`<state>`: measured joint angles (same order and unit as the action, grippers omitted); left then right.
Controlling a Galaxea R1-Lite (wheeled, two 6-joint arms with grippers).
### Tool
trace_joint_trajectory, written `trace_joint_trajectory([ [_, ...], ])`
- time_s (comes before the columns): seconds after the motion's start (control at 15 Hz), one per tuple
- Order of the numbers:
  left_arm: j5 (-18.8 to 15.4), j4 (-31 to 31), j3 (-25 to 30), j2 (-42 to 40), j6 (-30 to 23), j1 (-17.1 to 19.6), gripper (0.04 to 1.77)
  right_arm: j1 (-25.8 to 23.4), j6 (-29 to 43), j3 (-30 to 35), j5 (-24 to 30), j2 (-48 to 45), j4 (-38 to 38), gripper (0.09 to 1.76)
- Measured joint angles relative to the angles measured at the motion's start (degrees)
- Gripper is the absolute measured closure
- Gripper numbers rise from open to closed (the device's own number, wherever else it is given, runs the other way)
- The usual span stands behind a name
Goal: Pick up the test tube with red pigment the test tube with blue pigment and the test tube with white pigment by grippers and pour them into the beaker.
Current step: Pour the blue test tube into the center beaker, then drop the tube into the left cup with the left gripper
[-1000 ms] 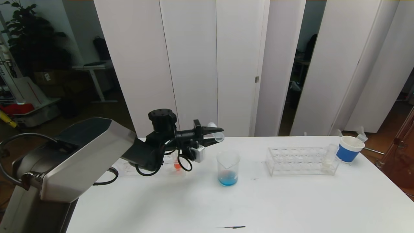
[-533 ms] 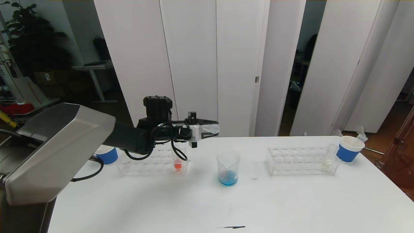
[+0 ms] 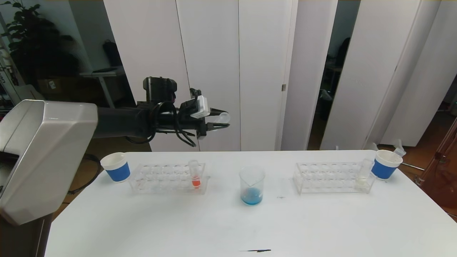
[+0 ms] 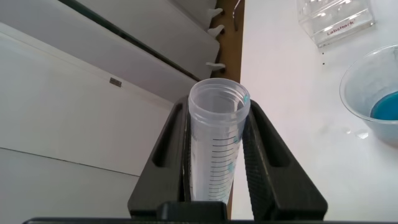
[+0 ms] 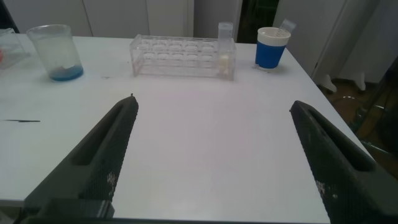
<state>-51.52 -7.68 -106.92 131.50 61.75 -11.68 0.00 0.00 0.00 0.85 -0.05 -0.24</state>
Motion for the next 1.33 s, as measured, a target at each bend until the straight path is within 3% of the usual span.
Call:
trace_joint_trajectory([
  [0.2, 0.20, 6.45, -5.89, 0.11, -8.41, 1.99, 1.24, 0.00, 0.00, 0.00, 0.00, 0.00, 0.00, 0.10],
  [0.4, 0.69, 6.21, -6.96, -0.55, -22.33, 3.97, 1.24, 0.00, 0.00, 0.00, 0.00, 0.00, 0.00, 0.10],
  [0.6, 1.02, 4.49, -7.19, -1.45, -28.76, 8.22, 1.24, 0.00, 0.00, 0.00, 0.00, 0.00, 0.00, 0.10],
  [0.8, 2.51, 2.45, -7.16, -2.12, -39.53, 12.06, 1.24, 0.00, 0.00, 0.00, -0.01, 0.00, -0.02, 0.10],
  [0.87, 5.33, 0.60, -7.13, -2.39, -41.94, 13.49, 1.24, 0.00, 0.00, 0.00, -0.04, 0.00, -0.02, 0.10],
  [1.13, 24.62, -8.66, -7.05, -1.82, -53.43, 16.80, 1.24, 0.00, 0.00, 0.00, 0.00, 0.00, -0.02, 0.10],
  [1.33, 31.29, -12.30, -7.07, -0.24, -56.05, 19.94, 1.24, 0.00, 0.00, 0.00, -0.01, 0.00, -0.02, 0.10],
])
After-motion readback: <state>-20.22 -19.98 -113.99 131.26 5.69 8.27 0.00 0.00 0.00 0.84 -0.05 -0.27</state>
